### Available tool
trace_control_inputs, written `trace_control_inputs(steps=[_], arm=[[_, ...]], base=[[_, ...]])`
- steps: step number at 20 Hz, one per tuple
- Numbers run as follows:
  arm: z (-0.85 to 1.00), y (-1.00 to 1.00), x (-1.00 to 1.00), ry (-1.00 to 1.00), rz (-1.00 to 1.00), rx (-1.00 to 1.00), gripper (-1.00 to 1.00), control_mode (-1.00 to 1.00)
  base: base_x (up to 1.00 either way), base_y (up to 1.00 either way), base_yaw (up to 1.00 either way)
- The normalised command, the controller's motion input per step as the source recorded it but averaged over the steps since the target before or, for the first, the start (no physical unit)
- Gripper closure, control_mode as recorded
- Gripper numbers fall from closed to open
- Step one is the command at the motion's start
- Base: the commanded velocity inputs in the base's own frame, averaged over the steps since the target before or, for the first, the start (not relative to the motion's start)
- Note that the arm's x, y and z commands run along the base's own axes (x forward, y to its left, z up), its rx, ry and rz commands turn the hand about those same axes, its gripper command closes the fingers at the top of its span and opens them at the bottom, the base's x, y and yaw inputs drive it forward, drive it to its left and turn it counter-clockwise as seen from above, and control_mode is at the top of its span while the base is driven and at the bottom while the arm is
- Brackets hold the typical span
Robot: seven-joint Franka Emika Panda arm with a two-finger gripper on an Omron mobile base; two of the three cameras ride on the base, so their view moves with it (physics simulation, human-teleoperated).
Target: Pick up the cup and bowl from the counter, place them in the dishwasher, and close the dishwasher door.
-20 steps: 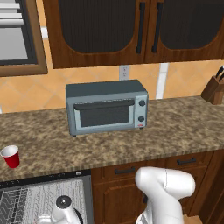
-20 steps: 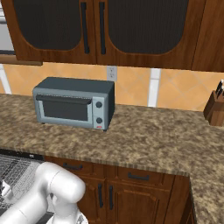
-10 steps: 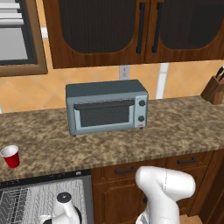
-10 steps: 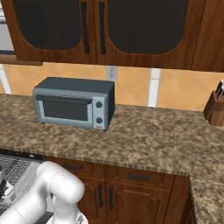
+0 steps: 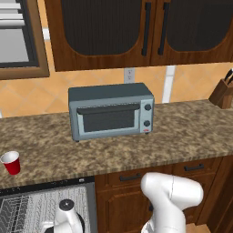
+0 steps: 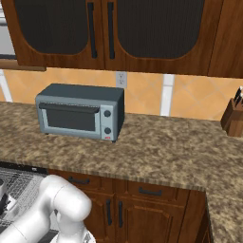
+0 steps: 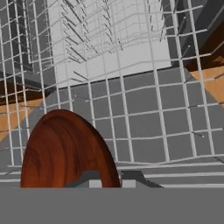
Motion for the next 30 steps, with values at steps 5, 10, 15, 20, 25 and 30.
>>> trace_control_inputs(steps=[5, 10, 15, 20, 25, 30], arm=[[-0.1, 0.0, 0.32, -0.07, 0.0, 0.0, 1.0, -1.0], [-0.18, 0.0, 0.38, 0.0, 0.0, 0.0, 1.0, -1.0], [-0.13, 0.0, 0.36, 0.0, 0.0, 0.0, 1.0, -1.0], [-0.31, 0.0, 0.23, 0.0, -0.02, -0.02, 1.0, -1.0], [-0.38, 0.0, 0.3, 0.01, 0.0, -0.01, 1.0, -1.0], [-0.16, 0.01, -0.01, -0.02, 0.0, -0.01, -1.0, -1.0]], base=[[0.0, 0.0, 0.0], [0.0, 0.0, 0.0], [0.0, 0.0, 0.0], [0.0, 0.0, 0.0], [0.0, 0.0, 0.0], [0.0, 0.0, 0.0]])
